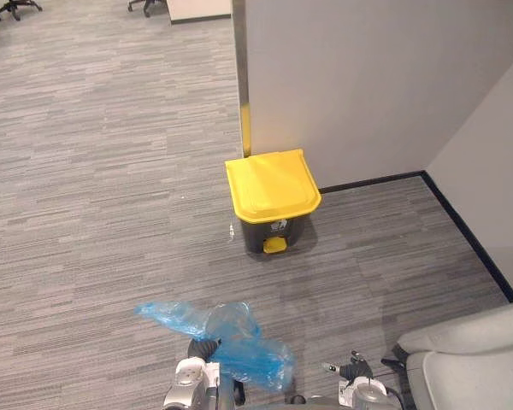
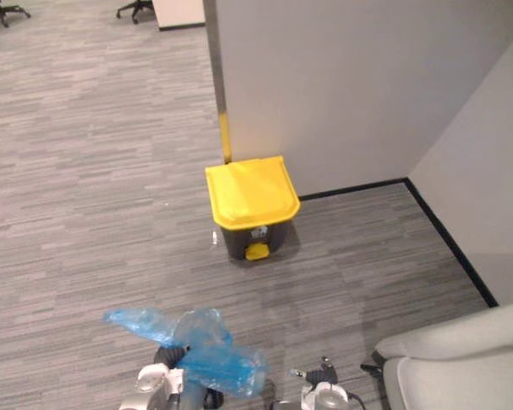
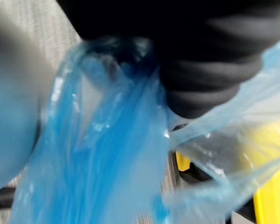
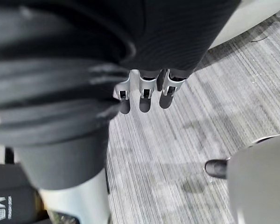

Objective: Gather rubbish on tea table into small bin, then transfer packed bag to large trash can.

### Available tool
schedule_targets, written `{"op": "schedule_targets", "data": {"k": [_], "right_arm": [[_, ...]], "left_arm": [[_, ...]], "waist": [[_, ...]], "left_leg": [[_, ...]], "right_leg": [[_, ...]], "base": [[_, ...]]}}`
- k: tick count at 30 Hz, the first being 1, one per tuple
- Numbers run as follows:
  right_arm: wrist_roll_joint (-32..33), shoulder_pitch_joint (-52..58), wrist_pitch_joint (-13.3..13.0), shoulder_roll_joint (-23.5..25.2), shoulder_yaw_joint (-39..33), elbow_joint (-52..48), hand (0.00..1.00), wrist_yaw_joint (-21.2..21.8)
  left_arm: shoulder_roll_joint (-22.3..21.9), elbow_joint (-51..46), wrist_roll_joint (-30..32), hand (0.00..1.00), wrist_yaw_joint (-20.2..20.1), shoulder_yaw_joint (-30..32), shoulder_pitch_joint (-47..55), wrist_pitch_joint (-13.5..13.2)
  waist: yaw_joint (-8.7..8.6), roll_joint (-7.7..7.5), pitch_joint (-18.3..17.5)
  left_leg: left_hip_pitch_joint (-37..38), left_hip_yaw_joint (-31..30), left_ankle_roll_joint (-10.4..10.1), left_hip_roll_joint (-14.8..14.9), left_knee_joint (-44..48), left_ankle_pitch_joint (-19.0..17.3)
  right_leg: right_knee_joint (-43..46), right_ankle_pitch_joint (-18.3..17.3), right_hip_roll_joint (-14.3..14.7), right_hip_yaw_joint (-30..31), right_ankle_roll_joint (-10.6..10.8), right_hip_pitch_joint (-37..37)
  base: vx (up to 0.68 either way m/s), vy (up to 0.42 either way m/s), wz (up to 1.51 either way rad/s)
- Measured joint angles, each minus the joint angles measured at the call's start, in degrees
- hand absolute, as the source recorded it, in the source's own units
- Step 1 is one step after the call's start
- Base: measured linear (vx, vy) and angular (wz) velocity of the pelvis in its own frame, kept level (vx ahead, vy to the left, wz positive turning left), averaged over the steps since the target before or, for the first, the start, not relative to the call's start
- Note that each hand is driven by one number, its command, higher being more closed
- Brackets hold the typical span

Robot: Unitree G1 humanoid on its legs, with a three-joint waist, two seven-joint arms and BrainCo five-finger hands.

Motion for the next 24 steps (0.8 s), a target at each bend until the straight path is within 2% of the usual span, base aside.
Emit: {"op": "schedule_targets", "data": {"k": [1,2,3,4,6,7,9,11,12,13,14,17,18,19,20,22,24], "right_arm": [[-0.02,-0.1,-0.04,-0.05,0.05,-0.01,0.0,0.01],[-0.05,-0.16,-0.1,0.15,0.13,-0.02,0.0,0.05],[-0.05,-0.05,-0.09,0.29,0.15,-0.03,0.0,0.09],[-0.01,0.36,-0.13,0.46,0.19,-0.17,0.0,0.15],[-0.06,0.27,-0.26,0.05,0.55,-0.66,0.0,0.22],[-0.06,0.28,-0.39,-0.39,0.75,-0.84,0.0,0.18],[-0.06,0.33,-0.5,-0.68,0.95,-1.71,0.0,0.16],[-0.02,-0.04,-0.76,-0.48,0.93,-2.14,0.0,0.16],[-0.03,-0.09,-0.73,-0.42,0.94,-1.95,0.0,0.15],[0.12,-0.18,-0.76,-0.5,0.43,-1.33,0.0,0.22],[-0.01,-0.69,-0.66,-1.18,0.08,-0.74,0.0,0.09],[0.12,-0.67,-0.58,-1.6,-2.16,-0.33,0.0,-0.1],[0.09,-0.27,-0.53,-1.61,-2.13,-0.35,0.0,-0.09],[0.06,0.43,-0.34,-1.57,-1.88,-0.52,0.0,-0.08],[0.11,0.86,-0.27,-1.58,-1.4,-0.58,0.0,-0.08],[0.12,1.31,-0.17,-1.5,-1.1,-0.58,0.0,-0.04],[0.18,1.77,-0.03,-1.24,-1.31,-0.94,0.0,-0.02]], "left_arm": [[-0.01,0.45,-0.01,1.0,0.0,-0.08,-0.04,0.03],[0.25,1.01,0.0,1.0,0.02,-0.09,0.22,0.19],[0.46,1.02,-0.03,1.0,0.12,-0.53,0.52,0.25],[0.91,0.97,-0.04,1.0,0.23,-1.2,0.69,0.28],[2.29,0.9,-0.05,1.0,0.41,-1.76,0.55,0.31],[2.69,0.81,-0.04,1.0,0.79,-1.7,0.44,0.29],[2.79,0.66,-0.04,1.0,1.11,-1.47,0.01,0.23],[2.76,0.55,-0.04,1.0,1.14,-1.4,-0.99,0.09],[2.8,0.57,-0.03,1.0,1.09,-1.64,-1.38,0.06],[3.04,1.14,0.01,1.0,1.09,-1.63,-1.87,-0.02],[2.2,1.78,0.03,1.0,0.97,-1.7,-2.04,-0.03],[1.73,1.91,0.06,1.0,0.87,-1.23,-1.54,0.0],[1.6,1.88,0.08,1.0,0.8,-0.79,-1.33,0.0],[0.89,1.41,0.08,1.0,0.51,0.03,-1.36,0.0],[-0.04,0.17,0.05,1.0,0.04,0.23,-1.14,-0.01],[-1.53,-0.63,0.05,1.0,-0.34,0.21,0.13,-0.03],[-2.8,-0.88,0.05,1.0,-0.6,0.2,0.85,0.06]], "waist": [[0.02,0.29,-0.11],[0.03,0.43,-0.04],[-0.2,0.51,-0.01],[-0.51,0.72,0.14],[-1.21,0.46,0.2],[-1.52,0.7,0.45],[-2.06,1.52,0.87],[-2.61,1.43,0.91],[-3.04,0.51,0.8],[-3.53,-0.69,1.28],[-3.12,0.8,1.47],[-3.37,1.58,1.74],[-3.33,1.52,1.8],[-3.31,1.47,1.83],[-3.04,1.49,1.81],[-2.03,1.61,1.68],[-1.88,1.7,1.47]], "left_leg": [[1.28,0.68,0.11,0.0,0.02,-1.54],[3.21,1.49,0.24,-0.09,-0.18,-2.6],[4.65,1.51,0.49,-0.16,-0.83,-3.18],[7.47,1.21,0.6,-0.27,-2.18,-4.5],[11.14,0.68,0.8,-0.57,-3.11,-5.13],[14.7,0.51,0.85,-0.51,-5.21,-5.17],[18.5,-0.09,0.7,0.15,-7.57,-5.26],[20.21,-1.89,-0.92,1.07,-9.45,-6.24],[20.97,-2.87,-2.64,0.99,-10.26,-7.26],[22.34,-4.89,-4.24,0.32,-10.74,-8.25],[22.09,-6.4,-4.52,1.73,-10.67,-7.95],[22.35,-8.72,-5.25,3.56,-6.53,-7.76],[21.49,-8.77,-6.28,4.49,-2.43,-7.94],[17.66,-8.67,-8.5,6.49,7.75,-7.57],[13.69,-8.09,-9.21,8.65,17.51,-7.53],[9.97,-3.79,-7.64,11.6,24.42,-8.74],[6.71,-0.45,-5.99,12.36,19.84,-9.57]], "right_leg": [[3.55,-0.28,-0.23,1.02,0.64,-1.0],[11.45,-0.47,-0.72,2.5,1.83,-3.79],[18.4,0.32,-1.19,2.8,3.59,-6.39],[30.56,1.34,-1.93,3.04,6.15,-11.79],[40.38,-0.51,-2.29,2.76,3.95,-16.79],[41.38,-1.91,-2.03,1.55,1.66,-18.73],[36.62,-2.99,-0.97,-1.04,-0.13,-21.41],[24.15,-1.02,1.19,-2.22,-0.07,-24.49],[15.53,2.76,1.94,-1.03,0.55,-24.5],[11.82,9.66,2.35,-0.06,-2.88,-23.33],[11.88,9.24,3.68,-0.43,-2.87,-22.69],[15.33,3.9,3.84,-3.3,-4.83,-20.88],[14.54,3.39,3.96,-4.32,-5.41,-19.02],[12.08,2.94,4.47,-5.51,-5.68,-15.34],[9.9,2.8,5.06,-6.26,-5.91,-12.27],[7.42,2.59,5.45,-7.06,-6.3,-8.24],[5.06,2.62,5.01,-7.32,-6.24,-5.45]], "base": [[0.36,0.154,-0.44],[0.27,0.13,-0.35],[0.34,0.137,-0.2],[0.34,0.092,0.01],[0.37,0.039,0.17],[0.33,-0.025,0.19],[0.36,-0.094,0.22],[0.32,-0.162,0.47],[0.28,-0.182,0.63],[0.37,-0.217,0.41],[0.37,-0.22,0.22],[0.37,-0.217,0.25],[0.35,-0.195,0.62],[0.39,-0.197,0.61],[0.3,-0.123,0.43],[0.26,-0.019,0.07],[0.21,0.06,0.03]]}}
